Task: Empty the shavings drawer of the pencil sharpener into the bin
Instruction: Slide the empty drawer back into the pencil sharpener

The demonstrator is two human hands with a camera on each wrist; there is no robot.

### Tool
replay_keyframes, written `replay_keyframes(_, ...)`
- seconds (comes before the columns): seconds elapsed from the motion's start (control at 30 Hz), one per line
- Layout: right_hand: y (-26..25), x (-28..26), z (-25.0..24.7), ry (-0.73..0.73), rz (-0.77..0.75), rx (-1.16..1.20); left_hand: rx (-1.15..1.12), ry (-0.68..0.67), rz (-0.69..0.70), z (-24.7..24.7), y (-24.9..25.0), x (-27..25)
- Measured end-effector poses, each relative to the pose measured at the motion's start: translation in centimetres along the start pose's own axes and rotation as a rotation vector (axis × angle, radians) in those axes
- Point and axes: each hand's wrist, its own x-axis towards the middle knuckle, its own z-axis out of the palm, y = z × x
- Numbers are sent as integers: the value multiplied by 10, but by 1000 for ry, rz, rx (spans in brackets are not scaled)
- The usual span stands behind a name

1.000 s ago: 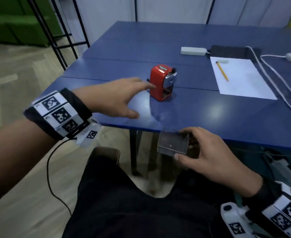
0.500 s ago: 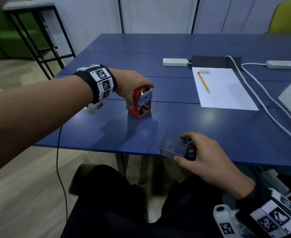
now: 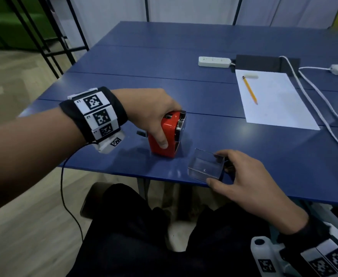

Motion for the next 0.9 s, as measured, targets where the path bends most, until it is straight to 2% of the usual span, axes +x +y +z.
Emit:
replay_keyframes(0.13,-12,-3,6,-18,-24,-26,11,7,10,15,4,-17)
replay_keyframes(0.2,-17,-2,7,-23,-29,-26,-61,72,11,24,-2,-24)
replay_keyframes(0.3,-19,0,5,-11,-20,5,-332,180,-33,45,-21,-45)
replay_keyframes(0.37,-19,4,4,3,-11,27,-578,189,-64,67,-32,-59)
replay_keyframes(0.43,-19,11,5,5,-8,30,-809,204,-43,89,-34,-62)
replay_keyframes(0.5,-20,20,6,6,-16,30,-938,244,-12,104,-34,-57)
replay_keyframes(0.6,-23,33,8,3,-25,19,-1001,258,29,110,-32,-50)
replay_keyframes(0.9,-21,55,0,-43,-52,-30,-1054,306,-6,117,-28,-51)
